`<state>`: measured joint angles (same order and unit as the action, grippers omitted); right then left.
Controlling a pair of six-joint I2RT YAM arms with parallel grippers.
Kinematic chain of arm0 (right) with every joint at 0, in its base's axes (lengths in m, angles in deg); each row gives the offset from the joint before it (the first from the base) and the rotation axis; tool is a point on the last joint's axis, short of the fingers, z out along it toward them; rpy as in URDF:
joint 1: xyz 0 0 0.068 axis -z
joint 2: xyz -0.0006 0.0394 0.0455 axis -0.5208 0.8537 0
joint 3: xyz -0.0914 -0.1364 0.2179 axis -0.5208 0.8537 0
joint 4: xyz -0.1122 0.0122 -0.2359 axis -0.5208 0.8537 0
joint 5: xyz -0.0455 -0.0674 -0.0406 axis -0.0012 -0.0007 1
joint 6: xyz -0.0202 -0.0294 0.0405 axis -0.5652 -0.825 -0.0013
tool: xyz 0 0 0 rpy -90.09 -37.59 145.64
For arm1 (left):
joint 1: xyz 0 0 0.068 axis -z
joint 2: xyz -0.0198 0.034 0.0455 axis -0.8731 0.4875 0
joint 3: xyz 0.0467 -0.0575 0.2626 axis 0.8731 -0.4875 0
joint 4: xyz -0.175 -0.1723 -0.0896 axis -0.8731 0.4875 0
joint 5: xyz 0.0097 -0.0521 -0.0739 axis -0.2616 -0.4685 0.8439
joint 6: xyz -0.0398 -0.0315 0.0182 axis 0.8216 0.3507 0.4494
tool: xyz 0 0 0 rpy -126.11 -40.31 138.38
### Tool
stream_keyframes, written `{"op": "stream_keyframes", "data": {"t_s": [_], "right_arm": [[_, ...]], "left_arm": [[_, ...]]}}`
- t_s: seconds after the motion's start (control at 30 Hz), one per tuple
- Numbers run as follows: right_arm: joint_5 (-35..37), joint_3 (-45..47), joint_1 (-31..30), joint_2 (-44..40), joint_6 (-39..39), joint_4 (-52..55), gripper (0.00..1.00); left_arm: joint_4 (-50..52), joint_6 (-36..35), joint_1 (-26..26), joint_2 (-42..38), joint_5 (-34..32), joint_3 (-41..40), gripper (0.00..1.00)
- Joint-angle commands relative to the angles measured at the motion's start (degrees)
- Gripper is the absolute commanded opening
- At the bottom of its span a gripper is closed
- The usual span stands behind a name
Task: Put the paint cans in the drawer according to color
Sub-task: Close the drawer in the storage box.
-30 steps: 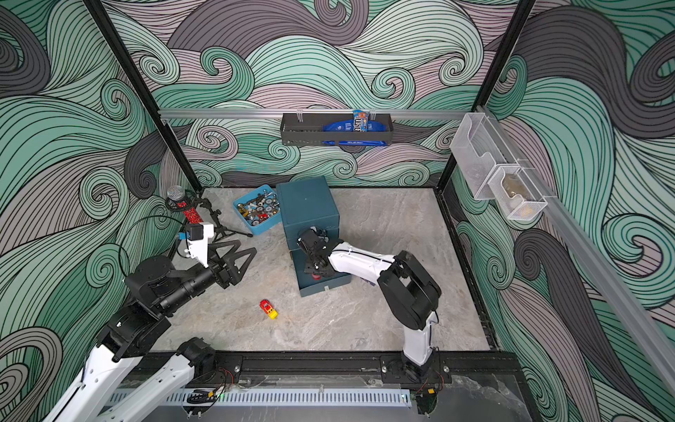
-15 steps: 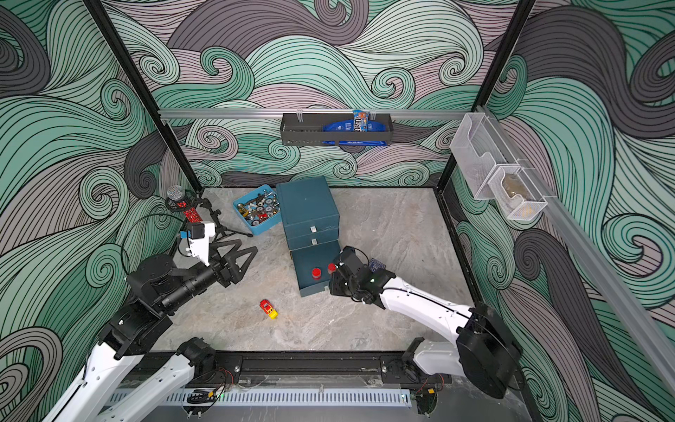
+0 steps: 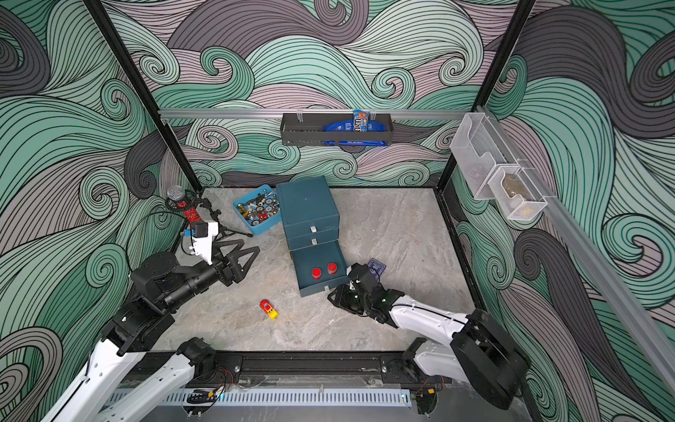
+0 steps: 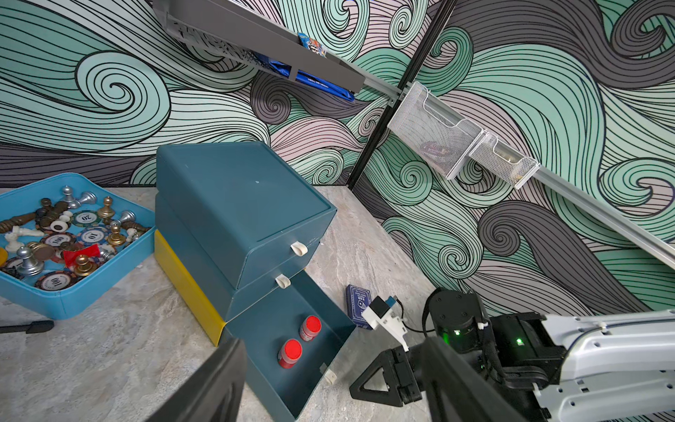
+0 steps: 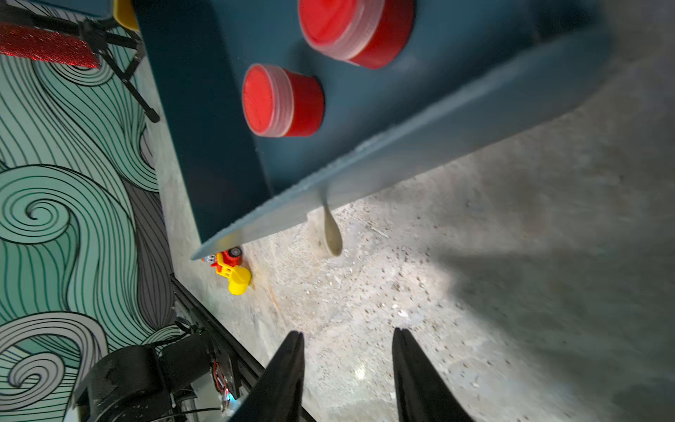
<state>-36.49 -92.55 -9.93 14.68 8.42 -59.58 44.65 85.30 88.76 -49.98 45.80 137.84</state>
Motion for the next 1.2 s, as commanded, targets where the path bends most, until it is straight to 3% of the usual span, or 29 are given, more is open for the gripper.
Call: {"op": "stream_keyframes", "data": {"t_s": [0.0,0.63,0.83,0.97,1.17], "right_arm": [[-1.76,1.02,0.82,1.69,2.94,-7.88,0.43],[-2.22,1.76,2.49,10.09,7.09,-19.39,0.36],[-1.57,0.24,2.39,12.81,7.21,-20.25,0.23],[0.37,-0.68,2.56,12.28,7.5,-20.04,0.01],[2.11,-5.5,3.4,13.28,6.36,-16.98,0.0]], "left_arm": [[-1.32,0.04,0.35,0.28,1.07,0.56,0.78],[-1.49,0.26,0.29,0.29,1.11,0.6,0.78],[-1.68,0.53,0.29,0.29,1.29,0.47,0.78],[-1.58,0.48,0.28,0.21,1.07,0.71,0.79],[-0.71,0.65,0.33,-0.76,0.59,0.3,0.78]]}}
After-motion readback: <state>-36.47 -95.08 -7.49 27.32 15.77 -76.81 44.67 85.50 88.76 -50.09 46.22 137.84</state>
